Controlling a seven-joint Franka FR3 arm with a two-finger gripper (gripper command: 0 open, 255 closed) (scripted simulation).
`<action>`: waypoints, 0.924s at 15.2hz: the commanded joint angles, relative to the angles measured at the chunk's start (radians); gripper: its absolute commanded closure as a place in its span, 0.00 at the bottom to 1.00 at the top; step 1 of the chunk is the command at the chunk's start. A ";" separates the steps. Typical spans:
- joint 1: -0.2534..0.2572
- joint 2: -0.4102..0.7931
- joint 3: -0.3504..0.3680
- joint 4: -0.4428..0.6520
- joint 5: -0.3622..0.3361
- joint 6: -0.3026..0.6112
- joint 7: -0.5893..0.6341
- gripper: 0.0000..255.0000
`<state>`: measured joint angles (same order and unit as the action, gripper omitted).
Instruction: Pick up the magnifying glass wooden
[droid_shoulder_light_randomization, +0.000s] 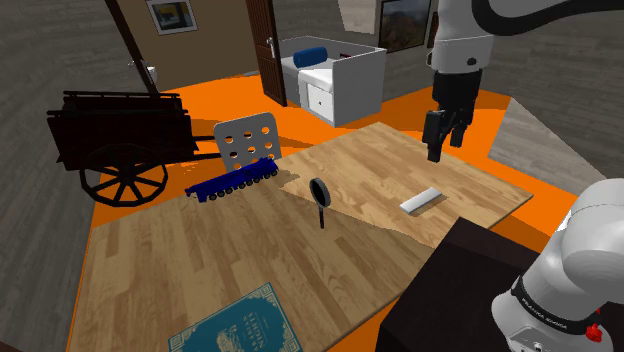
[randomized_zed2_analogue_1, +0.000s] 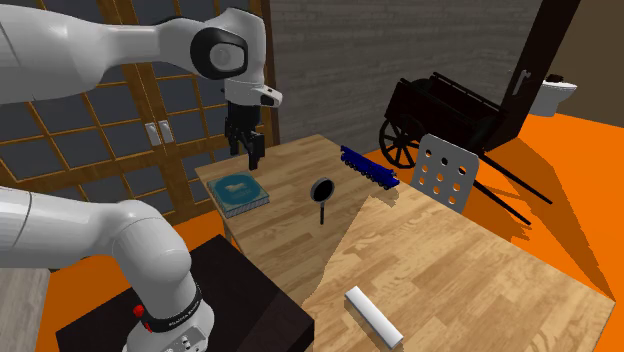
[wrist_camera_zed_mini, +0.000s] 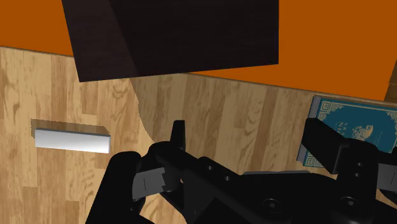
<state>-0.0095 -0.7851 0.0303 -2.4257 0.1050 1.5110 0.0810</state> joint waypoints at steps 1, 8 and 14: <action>0.000 0.000 0.000 0.000 0.000 0.000 0.000 0.00; -0.005 0.228 0.035 0.018 0.017 0.230 0.036 0.00; -0.011 0.448 0.059 0.089 0.018 0.396 0.069 0.00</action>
<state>-0.0207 -0.3808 0.0834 -2.3556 0.1221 1.8771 0.1410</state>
